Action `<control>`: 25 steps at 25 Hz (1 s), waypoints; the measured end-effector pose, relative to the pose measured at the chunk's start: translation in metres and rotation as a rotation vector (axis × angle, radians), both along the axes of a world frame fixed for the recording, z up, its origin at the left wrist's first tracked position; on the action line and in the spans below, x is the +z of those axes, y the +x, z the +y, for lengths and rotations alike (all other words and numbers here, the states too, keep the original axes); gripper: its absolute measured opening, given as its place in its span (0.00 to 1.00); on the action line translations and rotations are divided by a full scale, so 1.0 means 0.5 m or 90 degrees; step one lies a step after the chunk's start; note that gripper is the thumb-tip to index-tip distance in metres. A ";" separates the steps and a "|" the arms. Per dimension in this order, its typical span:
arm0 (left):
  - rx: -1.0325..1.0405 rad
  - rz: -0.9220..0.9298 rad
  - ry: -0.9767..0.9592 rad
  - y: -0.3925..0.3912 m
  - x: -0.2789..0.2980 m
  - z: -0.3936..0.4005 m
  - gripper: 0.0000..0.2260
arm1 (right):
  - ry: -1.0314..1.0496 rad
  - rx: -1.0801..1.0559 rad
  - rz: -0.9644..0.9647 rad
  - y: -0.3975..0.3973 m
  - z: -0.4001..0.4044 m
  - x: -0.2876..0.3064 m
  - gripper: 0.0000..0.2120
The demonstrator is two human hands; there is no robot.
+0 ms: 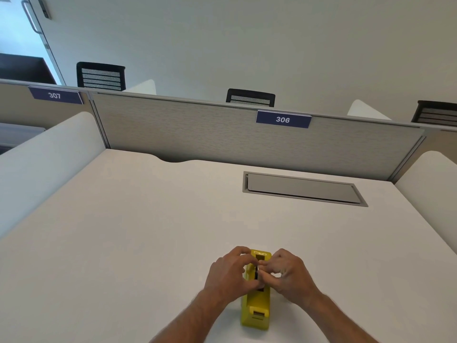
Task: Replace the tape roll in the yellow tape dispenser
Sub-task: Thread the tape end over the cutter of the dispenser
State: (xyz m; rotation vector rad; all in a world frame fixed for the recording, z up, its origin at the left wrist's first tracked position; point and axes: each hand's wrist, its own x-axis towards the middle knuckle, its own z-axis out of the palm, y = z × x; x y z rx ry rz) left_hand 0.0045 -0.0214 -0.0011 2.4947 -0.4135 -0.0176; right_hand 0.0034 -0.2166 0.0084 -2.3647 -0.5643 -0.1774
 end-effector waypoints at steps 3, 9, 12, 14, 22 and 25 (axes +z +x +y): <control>-0.001 0.005 0.007 0.000 0.000 0.001 0.25 | -0.014 0.006 -0.013 0.003 0.004 0.006 0.06; -0.007 0.017 0.021 0.002 0.004 0.004 0.25 | -0.032 0.050 0.036 0.019 -0.017 0.012 0.07; -0.009 0.021 0.022 0.003 0.005 0.005 0.25 | -0.050 0.078 0.058 0.027 -0.017 0.017 0.06; -0.009 0.022 0.021 0.003 0.005 0.005 0.25 | -0.062 0.095 0.056 0.030 -0.018 0.018 0.05; -0.014 0.022 0.023 0.003 0.003 0.005 0.24 | -0.107 0.123 -0.010 0.031 -0.022 0.019 0.07; -0.016 0.027 0.022 0.005 0.002 0.006 0.25 | -0.124 0.134 -0.026 0.034 -0.021 0.020 0.07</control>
